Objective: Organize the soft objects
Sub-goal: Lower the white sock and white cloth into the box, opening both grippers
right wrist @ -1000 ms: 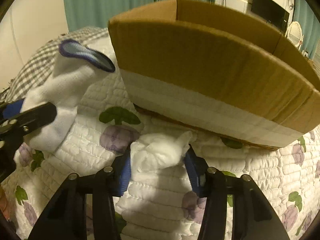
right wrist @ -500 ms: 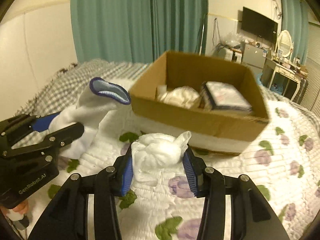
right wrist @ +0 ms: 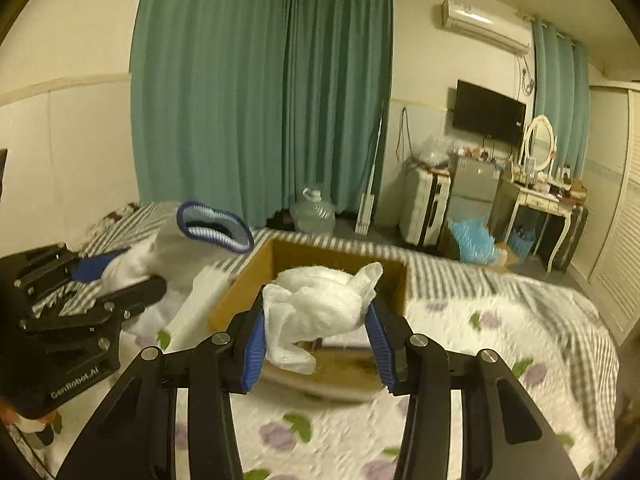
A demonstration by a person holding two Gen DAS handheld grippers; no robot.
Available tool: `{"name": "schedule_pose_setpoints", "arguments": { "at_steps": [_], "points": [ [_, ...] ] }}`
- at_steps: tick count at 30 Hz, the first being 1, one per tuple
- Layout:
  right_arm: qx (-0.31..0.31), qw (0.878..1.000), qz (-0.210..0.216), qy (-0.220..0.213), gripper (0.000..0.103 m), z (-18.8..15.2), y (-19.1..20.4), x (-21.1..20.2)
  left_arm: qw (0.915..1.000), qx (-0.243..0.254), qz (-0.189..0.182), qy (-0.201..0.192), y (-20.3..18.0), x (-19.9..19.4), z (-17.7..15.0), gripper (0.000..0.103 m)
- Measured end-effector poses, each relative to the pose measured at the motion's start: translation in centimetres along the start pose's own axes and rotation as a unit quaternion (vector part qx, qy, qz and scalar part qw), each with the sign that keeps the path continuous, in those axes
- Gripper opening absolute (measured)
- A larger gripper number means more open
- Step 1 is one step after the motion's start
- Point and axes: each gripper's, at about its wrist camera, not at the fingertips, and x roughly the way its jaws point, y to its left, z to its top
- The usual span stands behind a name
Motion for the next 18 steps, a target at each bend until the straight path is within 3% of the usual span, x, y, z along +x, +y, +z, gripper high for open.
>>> {"name": "schedule_pose_setpoints", "arguments": {
  "at_steps": [9, 14, 18],
  "points": [
    [0.016, 1.0, 0.009, -0.006, 0.045, 3.7, -4.2, 5.7, 0.9999, -0.005, -0.004, 0.01, -0.7, 4.9, 3.7, 0.037],
    [0.018, 1.0, 0.013, 0.019, 0.045, 3.4, -5.8, 10.9, 0.9991, -0.003, 0.001, 0.043, -1.8, 10.0, 4.3, 0.036],
    [0.042, 0.997, 0.028, 0.051, 0.045, 2.2, -7.3, 15.7, 0.9956, -0.009, 0.01, 0.092, -2.7, 14.9, 4.3, 0.036]
  ]
}}
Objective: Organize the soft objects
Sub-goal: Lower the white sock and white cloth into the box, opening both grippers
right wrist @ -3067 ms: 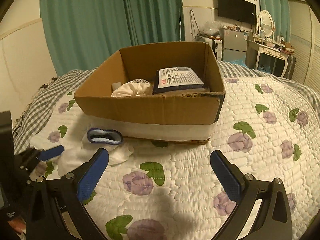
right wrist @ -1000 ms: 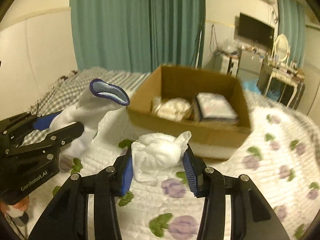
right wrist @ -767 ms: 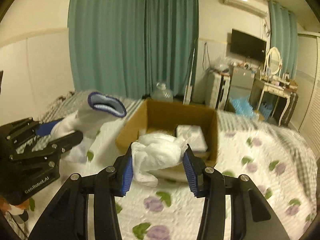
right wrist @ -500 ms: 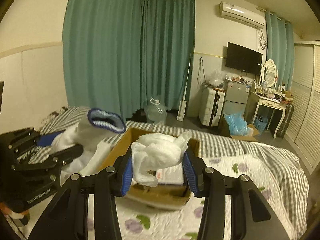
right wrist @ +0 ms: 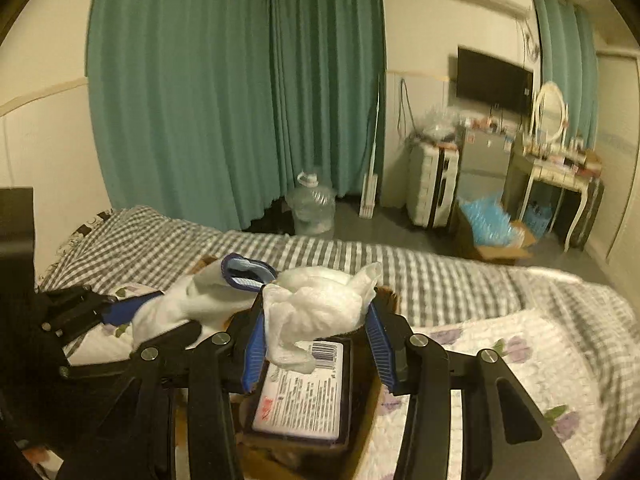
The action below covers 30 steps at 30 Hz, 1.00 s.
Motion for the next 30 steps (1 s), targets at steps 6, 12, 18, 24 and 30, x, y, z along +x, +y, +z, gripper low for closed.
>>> {"name": "schedule_pose_setpoints", "arguments": {
  "at_steps": [6, 12, 18, 24, 30],
  "points": [
    [0.011, 0.999, 0.013, 0.032, 0.045, -0.5, -1.5, 5.2, 0.9986, -0.019, 0.001, 0.049, 0.2, 5.4, -0.4, 0.036],
    [0.021, 0.999, 0.012, 0.047, 0.053, -0.8, -2.3, 7.1, 0.9978, -0.013, 0.001, 0.066, -0.1, 7.4, -1.0, 0.038],
    [0.031, 0.998, -0.004, 0.046, 0.083, 0.1, -2.5, 6.0, 0.9982, -0.017, -0.005, 0.057, 0.0, 6.8, -1.0, 0.052],
    [0.023, 0.999, -0.032, 0.035, 0.089, 1.7, -1.8, 1.2, 0.9982, -0.004, 0.034, 0.049, -0.1, 4.8, -0.2, 0.053],
    [0.011, 0.998, -0.055, -0.019, 0.09, 5.3, -1.0, -8.4, 0.9989, -0.006, 0.047, -0.003, 0.1, -2.0, 2.1, 0.053]
  ]
}}
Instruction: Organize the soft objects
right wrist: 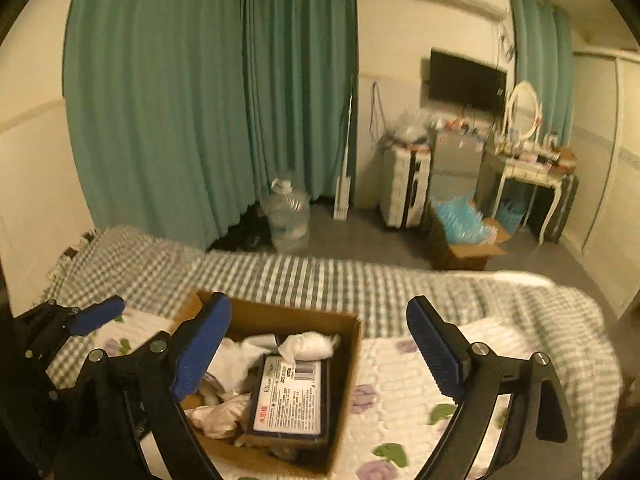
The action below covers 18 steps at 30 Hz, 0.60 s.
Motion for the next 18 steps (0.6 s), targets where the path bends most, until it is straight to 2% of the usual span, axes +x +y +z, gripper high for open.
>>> {"name": "schedule_pose_setpoints", "arguments": {
  "at_steps": [7, 8, 10, 15, 18],
  "points": [
    [-0.008, 0.997, -0.014, -0.075, 0.093, 3.5, 0.2, -12.8, 0.9938, -0.019, 0.009, -0.109, 1.9, -12.6, 3.2, 0.053],
    [-0.007, 0.996, -0.017, -0.089, 0.095, 3.7, 0.2, -15.0, 0.9916, -0.02, 0.012, -0.127, 2.1, -14.6, 3.4, 0.061],
    [-0.01, 0.994, -0.017, -0.108, 0.095, 4.0, 0.3, -18.1, 0.9839, -0.023, 0.021, -0.176, 2.8, -18.9, 3.4, 0.078],
    [-0.015, 0.986, -0.027, -0.165, 0.102, 3.7, 0.4, -26.2, 0.9616, -0.033, 0.027, -0.271, 4.8, -27.1, 2.0, 0.078],
    [-0.006, 0.983, -0.024, -0.182, 0.103, 2.9, 0.5, -29.4, 0.9527, -0.04, 0.026, -0.3, 5.9, -29.9, 1.2, 0.082]
  ]
}}
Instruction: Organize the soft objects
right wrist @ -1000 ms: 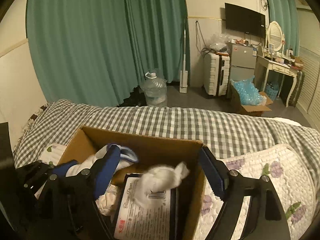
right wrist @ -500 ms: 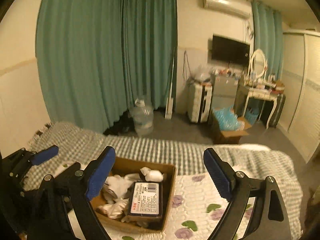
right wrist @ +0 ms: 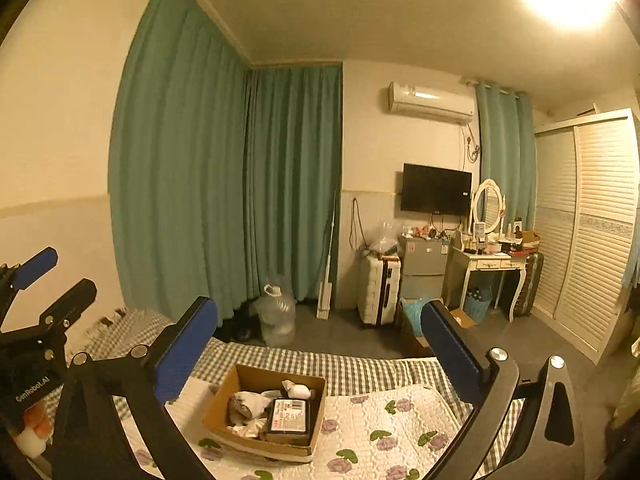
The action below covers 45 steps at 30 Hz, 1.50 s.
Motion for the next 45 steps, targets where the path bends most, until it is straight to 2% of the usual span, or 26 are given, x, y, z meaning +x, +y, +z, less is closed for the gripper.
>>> {"name": "schedule_pose_setpoints", "arguments": {
  "at_steps": [5, 9, 15, 22, 26, 29, 32, 41, 45],
  "points": [
    [0.012, 0.999, -0.001, -0.036, 0.103, -1.5, 0.2, -3.8, 0.9986, -0.015, -0.01, -0.05, 1.3, -4.3, -0.3, 0.086],
    [0.003, 0.999, -0.006, -0.05, 0.103, -4.7, 1.1, -4.6, 0.9977, -0.03, -0.013, -0.059, 1.9, -5.2, -2.0, 0.086],
    [0.032, 0.999, 0.003, -0.025, 0.103, -12.3, 1.3, -1.1, 0.9983, -0.049, -0.006, -0.031, 1.6, -3.2, -6.6, 0.086],
    [0.03, 0.999, 0.003, 0.037, 0.103, -21.5, 1.2, 6.4, 0.9983, -0.034, 0.01, 0.046, -0.6, 0.5, -15.2, 0.086],
    [0.033, 0.996, 0.008, 0.079, 0.103, -24.7, 1.0, 8.6, 0.9948, -0.037, 0.02, 0.093, -1.4, 2.1, -18.8, 0.086],
    [0.016, 0.996, -0.003, 0.082, 0.103, -25.4, 1.1, 8.9, 0.9925, -0.044, 0.018, 0.113, -1.4, 2.3, -19.8, 0.086],
    [0.037, 0.996, 0.005, 0.08, 0.103, -25.7, 1.0, 8.9, 0.9925, -0.04, 0.02, 0.114, -1.6, 1.8, -19.9, 0.086],
    [0.03, 0.996, 0.006, 0.08, 0.103, -24.9, 1.5, 9.0, 0.9902, -0.045, 0.015, 0.132, -1.7, 2.8, -21.2, 0.086],
    [0.03, 0.996, 0.01, 0.079, 0.103, -24.9, 1.7, 8.9, 0.9905, -0.045, 0.021, 0.128, -1.7, 2.6, -21.1, 0.086]
  ]
}}
